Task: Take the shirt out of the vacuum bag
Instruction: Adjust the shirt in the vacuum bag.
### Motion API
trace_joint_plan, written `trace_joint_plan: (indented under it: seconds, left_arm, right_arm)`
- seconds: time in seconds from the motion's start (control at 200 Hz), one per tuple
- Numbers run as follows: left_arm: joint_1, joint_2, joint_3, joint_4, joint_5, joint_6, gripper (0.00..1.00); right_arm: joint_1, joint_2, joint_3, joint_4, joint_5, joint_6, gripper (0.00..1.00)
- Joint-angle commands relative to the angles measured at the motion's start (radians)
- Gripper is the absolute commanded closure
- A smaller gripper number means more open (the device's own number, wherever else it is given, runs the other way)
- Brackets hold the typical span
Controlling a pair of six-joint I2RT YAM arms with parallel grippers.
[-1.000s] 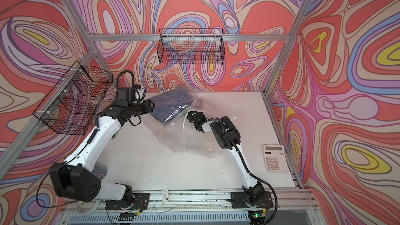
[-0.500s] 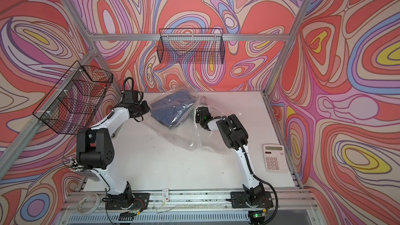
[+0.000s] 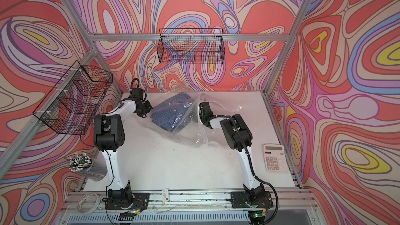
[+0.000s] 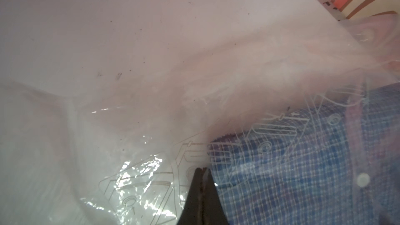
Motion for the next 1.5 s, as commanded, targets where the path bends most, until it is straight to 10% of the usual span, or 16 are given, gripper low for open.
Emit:
trace_joint_plan:
  seconds: [0.0, 0.691, 1.497]
  left_arm:
    - [0.014, 0.035, 0.007, -0.100, -0.046, -0.007, 1.00]
    - [0.059, 0.155, 0.114, -0.241, 0.026, -0.006, 1.00]
    - [0.067, 0.101, 0.030, -0.182, 0.042, 0.012, 1.00]
  right_arm:
    - [-0.010, 0.002, 0.020, -0.121, -0.038, -0.044, 1.00]
    - [-0.086, -0.121, -0.005, -0.388, -0.049, -0.198, 1.00]
    - [-0.438, -0.668, -0.530, -0.788, 0.049, -0.433, 1.00]
